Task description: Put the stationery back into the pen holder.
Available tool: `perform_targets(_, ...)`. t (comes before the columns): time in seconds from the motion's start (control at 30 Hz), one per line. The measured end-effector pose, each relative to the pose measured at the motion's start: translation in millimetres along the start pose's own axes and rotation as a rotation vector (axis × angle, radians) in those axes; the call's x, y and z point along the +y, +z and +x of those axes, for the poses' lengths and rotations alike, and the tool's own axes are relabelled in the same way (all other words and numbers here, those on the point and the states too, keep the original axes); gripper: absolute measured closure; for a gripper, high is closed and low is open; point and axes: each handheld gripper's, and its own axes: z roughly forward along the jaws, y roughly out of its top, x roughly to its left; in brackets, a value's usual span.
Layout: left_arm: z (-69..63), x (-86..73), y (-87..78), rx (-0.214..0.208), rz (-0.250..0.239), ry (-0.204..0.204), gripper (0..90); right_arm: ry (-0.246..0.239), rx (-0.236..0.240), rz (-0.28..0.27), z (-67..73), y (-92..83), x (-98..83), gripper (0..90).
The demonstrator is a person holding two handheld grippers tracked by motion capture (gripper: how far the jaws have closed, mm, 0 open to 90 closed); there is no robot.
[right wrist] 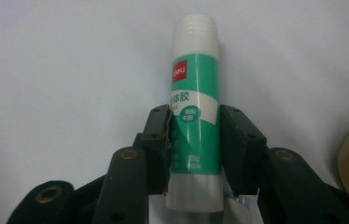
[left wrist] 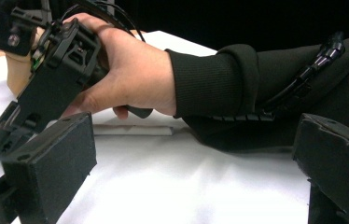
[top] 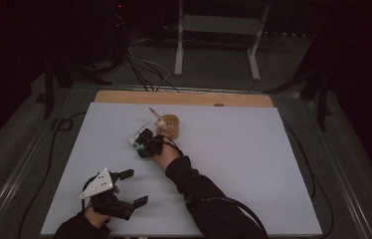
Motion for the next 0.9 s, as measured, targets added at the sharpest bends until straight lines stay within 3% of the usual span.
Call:
perform_targets(0.17, 0.3, -0.2, 0.3, -0.002, 0.0, -0.002, 0.4, -0.008, -0.001, 0.01, 0.5, -0.4, 1.5, 65.3)
perform_targets(0.37, 0.8, -0.6, 0.7, -0.002, 0.0, -0.005, 0.4, -0.004, 0.033, -0.025, 3.6, -10.3, 1.7, 65.5)
perform_targets(0.9, 1.4, 0.1, 2.1, 0.002, 0.003, -0.008, 0.4, 0.015, 0.06, -0.079, 0.3, -56.8, -24.4, 65.5)
